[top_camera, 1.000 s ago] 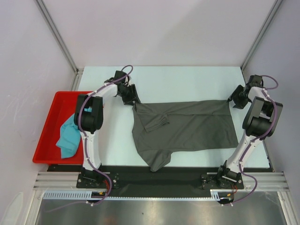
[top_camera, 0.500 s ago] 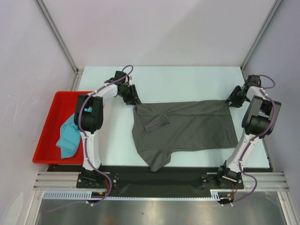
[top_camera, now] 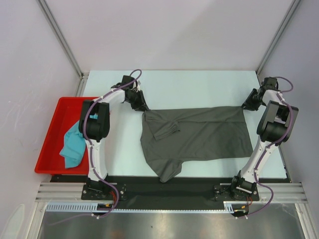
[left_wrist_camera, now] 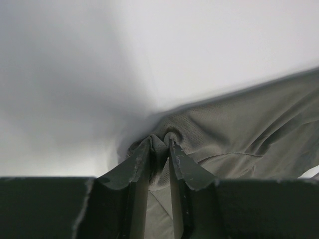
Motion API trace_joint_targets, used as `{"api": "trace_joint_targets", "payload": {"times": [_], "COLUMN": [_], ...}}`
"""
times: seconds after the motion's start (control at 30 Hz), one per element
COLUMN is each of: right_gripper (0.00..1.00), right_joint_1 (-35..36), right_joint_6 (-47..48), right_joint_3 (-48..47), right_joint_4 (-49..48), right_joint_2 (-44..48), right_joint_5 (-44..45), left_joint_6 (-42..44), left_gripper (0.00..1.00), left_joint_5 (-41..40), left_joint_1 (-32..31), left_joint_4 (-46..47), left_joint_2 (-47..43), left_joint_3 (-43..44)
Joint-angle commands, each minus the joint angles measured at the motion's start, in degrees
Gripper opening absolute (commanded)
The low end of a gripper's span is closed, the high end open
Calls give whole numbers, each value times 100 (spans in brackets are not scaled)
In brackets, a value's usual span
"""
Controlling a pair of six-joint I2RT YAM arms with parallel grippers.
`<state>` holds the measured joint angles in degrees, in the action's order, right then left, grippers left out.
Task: Fold and stack the t-shirts
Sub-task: Fold the tshirt
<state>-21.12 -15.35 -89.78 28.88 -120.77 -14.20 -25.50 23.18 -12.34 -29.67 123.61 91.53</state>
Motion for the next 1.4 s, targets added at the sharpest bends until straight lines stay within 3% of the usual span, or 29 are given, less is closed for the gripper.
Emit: {"api": "trace_joint_targets", "payload": {"times": [0.0, 0.23, 0.47, 0.73, 0.9, 1.07, 1.37], "right_gripper": [27, 33, 33, 24, 16, 1, 0], "right_joint_1": [-14, 12, 3, 3, 3, -6, -41], "right_joint_6": [24, 24, 129, -20, -64, -73, -275], "right_joint_3": [-338, -356, 100, -13, -171, -417, -804], "right_joint_4": [-15, 73, -76, -137, -146, -76, -76], "right_joint_2": [-166, -193, 141, 71, 1, -122, -429], "right_joint_5": [5, -74, 13, 83, 215, 330, 268], "left_joint_6": [10, -17, -17, 1, 36, 53, -8], "left_gripper": [25, 24, 24, 17, 1, 0, 1], "left_joint_5": [99, 108, 90, 47, -50, -260, -507], "left_joint_1": [30, 30, 30, 30, 30, 39, 126], "left_joint_4": [84, 119, 137, 111, -30, -21, 172], "left_joint_2": [-171, -215, -215, -162, -74, -162, -294], "left_joint_3": [-47, -82, -135, -74, 67, 50, -74]}}
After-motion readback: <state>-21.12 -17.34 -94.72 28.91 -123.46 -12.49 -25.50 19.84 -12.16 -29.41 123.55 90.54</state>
